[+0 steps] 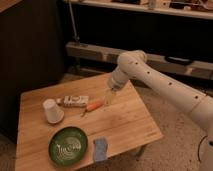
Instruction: Place the pepper in the ceramic bowl
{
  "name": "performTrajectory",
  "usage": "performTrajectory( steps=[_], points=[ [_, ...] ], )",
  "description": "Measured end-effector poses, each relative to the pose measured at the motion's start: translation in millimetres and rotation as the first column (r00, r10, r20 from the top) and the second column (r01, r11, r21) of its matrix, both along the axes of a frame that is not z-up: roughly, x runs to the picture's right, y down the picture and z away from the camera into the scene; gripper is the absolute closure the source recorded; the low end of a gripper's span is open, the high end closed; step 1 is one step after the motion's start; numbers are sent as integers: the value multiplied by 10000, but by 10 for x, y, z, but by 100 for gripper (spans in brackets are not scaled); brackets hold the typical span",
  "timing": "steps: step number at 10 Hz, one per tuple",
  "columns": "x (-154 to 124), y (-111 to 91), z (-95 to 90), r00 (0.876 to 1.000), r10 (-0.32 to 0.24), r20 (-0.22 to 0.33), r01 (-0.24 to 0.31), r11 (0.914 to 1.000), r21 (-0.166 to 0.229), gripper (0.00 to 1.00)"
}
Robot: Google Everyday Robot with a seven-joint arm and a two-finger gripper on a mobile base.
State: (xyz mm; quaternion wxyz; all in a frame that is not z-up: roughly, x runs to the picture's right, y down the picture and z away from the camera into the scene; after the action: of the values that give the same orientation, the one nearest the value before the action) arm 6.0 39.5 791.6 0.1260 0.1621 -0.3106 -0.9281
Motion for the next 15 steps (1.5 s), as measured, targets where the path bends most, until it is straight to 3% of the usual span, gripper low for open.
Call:
performTrajectory(
  steps=[2,4,6,8,10,13,15],
  points=[
    [-88,236,387,9964,-813,-252,817,9965,162,20],
    [-231,242,665,9851,-1524,-796,1560,9869,410,20],
    [-274,102,819,9881,-1397,-646,1447,9861,813,20],
    [-311,131,897,9938,-1114,-10,1113,9920,593,20],
    [-382,350,1083,9924,-804,932,818,9966,-110,20],
    [-594,549,1149,9799,-845,1808,977,9931,-652,20],
    [-705,608,1157,9730,-875,2134,1065,9912,-792,20]
  ],
)
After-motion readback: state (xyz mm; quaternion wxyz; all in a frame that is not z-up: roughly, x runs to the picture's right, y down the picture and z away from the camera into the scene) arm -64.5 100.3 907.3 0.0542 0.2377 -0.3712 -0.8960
